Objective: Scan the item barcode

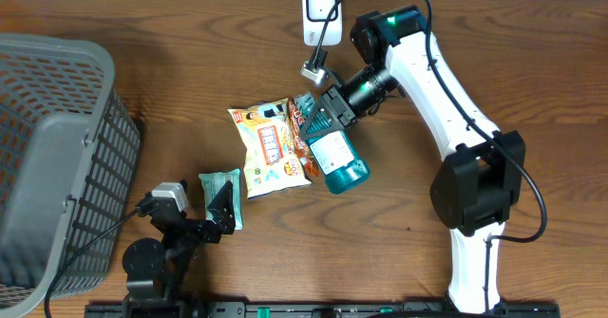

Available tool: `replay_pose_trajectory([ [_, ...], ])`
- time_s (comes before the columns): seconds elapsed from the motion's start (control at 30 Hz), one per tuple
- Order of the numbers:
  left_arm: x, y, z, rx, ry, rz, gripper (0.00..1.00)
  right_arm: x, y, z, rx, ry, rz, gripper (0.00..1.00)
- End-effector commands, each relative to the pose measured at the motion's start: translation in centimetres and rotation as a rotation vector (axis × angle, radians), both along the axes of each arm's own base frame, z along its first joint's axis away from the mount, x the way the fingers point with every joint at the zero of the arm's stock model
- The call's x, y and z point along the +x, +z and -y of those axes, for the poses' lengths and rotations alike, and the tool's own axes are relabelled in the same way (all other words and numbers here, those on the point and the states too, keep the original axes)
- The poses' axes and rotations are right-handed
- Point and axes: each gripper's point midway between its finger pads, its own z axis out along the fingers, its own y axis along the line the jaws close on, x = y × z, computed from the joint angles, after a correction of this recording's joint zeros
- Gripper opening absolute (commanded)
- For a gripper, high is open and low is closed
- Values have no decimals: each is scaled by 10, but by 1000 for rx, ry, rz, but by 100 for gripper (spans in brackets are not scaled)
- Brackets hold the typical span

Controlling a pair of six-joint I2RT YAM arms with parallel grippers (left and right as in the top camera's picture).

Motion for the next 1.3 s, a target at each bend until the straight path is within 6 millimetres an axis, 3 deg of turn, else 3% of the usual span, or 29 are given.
replay_pose_trajectory([
  [0.0, -1, -10, 0, 1, -1, -31, 98, -4, 26, -4, 86, -18, 4, 2],
  [0.43, -1, -10, 0, 1, -1, -31, 98, -6, 17, -1, 30, 5, 29, 1],
  [1.1, -1, -10, 0, 1, -1, -31, 98, 8, 12, 0, 55, 20, 136, 1],
  [1.27, -1, -10, 0, 1, -1, -31, 98, 31, -14, 9, -122, -39, 197, 2],
])
